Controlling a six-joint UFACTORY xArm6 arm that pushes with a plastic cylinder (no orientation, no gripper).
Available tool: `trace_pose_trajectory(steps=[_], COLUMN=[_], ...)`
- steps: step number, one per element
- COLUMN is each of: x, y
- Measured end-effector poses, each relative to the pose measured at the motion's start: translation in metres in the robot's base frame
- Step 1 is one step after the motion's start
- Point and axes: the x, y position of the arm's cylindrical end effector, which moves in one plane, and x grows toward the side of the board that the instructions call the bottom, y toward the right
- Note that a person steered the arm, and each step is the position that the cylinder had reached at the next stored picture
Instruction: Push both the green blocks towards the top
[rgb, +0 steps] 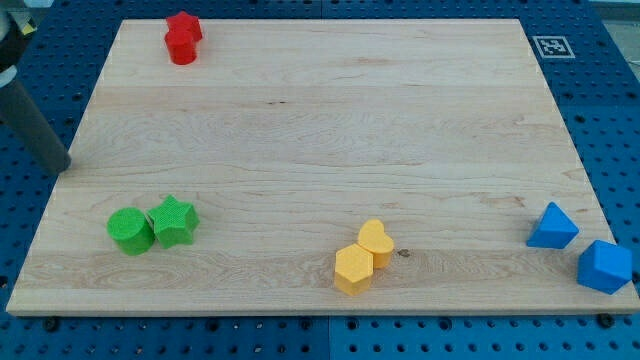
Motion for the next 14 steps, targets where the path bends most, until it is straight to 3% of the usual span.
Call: trace_pose_trajectory(steps=[1, 2, 5, 9, 14], x=[0.068, 0.085, 0.085, 0.077, 0.042], y=[0.000, 0.000, 0.095, 0.129, 0.233])
